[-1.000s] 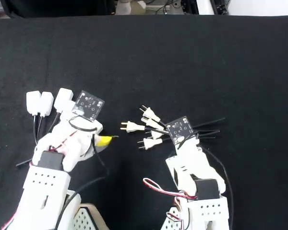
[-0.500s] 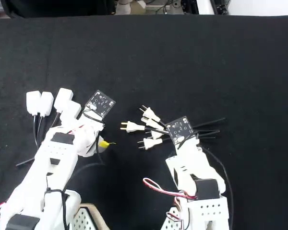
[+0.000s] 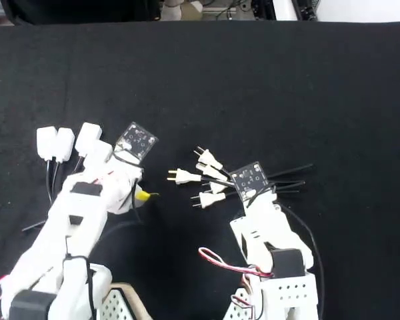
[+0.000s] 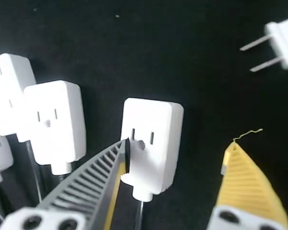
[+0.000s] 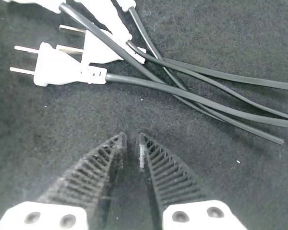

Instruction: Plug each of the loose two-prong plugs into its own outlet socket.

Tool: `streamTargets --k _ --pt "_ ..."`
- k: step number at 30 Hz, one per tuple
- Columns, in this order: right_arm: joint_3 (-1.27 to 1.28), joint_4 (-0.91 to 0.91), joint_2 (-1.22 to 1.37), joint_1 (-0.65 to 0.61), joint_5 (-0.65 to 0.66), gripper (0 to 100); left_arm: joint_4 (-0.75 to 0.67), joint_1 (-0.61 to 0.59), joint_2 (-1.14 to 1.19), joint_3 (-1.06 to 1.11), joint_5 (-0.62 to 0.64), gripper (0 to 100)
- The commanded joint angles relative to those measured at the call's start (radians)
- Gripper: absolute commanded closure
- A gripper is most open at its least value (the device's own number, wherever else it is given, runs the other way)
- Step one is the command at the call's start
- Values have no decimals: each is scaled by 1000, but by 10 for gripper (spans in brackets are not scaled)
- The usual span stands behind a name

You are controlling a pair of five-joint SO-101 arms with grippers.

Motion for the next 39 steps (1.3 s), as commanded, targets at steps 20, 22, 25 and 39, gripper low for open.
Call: streamTargets --k 20,22,25,39 --pt "2 5 5 -11 -8 951 72 -7 -5 -28 -5 805" --pt "2 5 5 -11 -8 951 170 44 -78 -41 31 805" --pt "2 5 5 -11 -8 951 298 131 -212 -33 89 805" --pt "2 5 5 -11 -8 951 500 328 -667 163 132 798"
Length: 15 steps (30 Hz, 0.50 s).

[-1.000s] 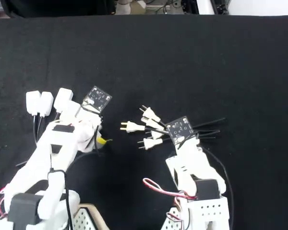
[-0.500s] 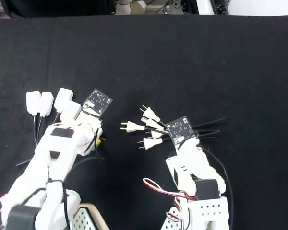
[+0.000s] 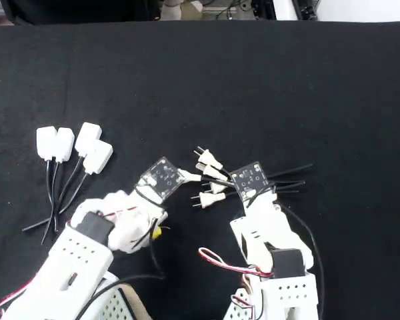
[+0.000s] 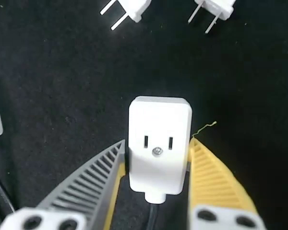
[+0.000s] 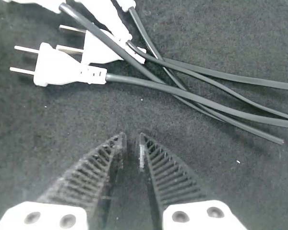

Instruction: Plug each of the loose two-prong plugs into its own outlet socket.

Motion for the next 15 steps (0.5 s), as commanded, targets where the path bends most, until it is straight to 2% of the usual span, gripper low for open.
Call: streamTargets --k 1,7,10,15 --pt "2 5 5 -11 -8 951 6 10 -107 35 2 787" --pt "2 5 5 -11 -8 951 9 8 -187 96 -23 598" --pt "2 5 5 -11 -8 951 8 -1 -215 108 -49 620" --pt "2 5 5 -11 -8 951 9 -99 -256 108 -55 625"
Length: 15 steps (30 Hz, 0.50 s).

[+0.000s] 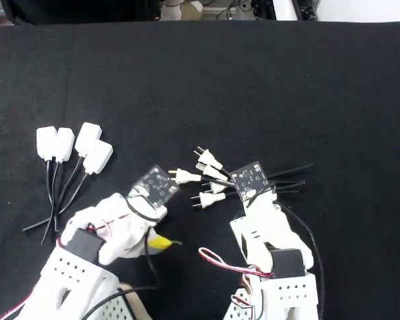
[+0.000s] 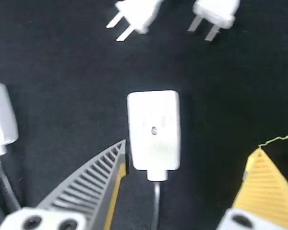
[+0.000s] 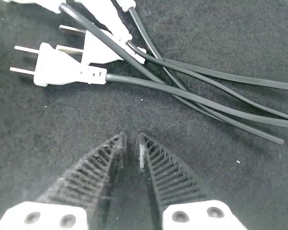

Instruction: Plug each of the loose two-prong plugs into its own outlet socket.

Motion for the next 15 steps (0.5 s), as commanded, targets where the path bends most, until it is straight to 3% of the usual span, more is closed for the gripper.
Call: streamTargets --k 1,15 --pt "2 5 5 -11 -8 951 6 -90 -41 -4 -8 625" --pt "2 5 5 -11 -8 951 15 -99 -117 27 -8 627"
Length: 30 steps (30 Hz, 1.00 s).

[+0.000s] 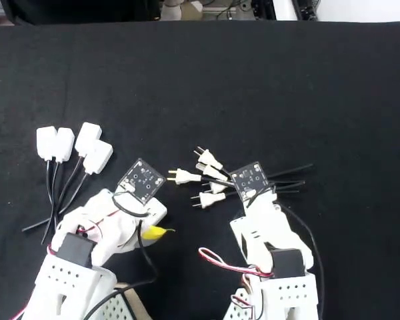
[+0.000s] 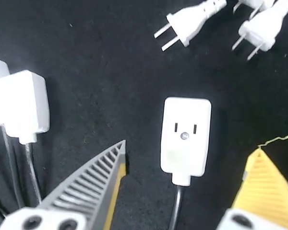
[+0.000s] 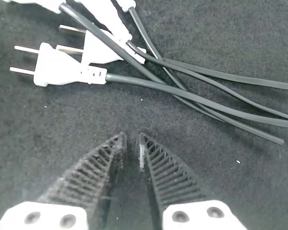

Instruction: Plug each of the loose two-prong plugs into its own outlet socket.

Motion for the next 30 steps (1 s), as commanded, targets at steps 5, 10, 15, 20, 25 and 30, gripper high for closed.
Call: streamTargets --k 5,10,15,20,25,30 --pt "2 5 5 -11 -8 951 71 81 -14 36 -132 629" --pt "2 5 5 -11 -8 951 74 90 -14 38 -147 635" --pt "2 5 5 -11 -8 951 81 88 -14 33 -147 737" --pt "2 5 5 -12 -8 951 81 88 -14 33 -147 754" --pt "2 5 5 -11 -9 951 77 88 -15 27 -149 755" --pt "2 5 5 -11 -9 951 80 96 -15 27 -149 755"
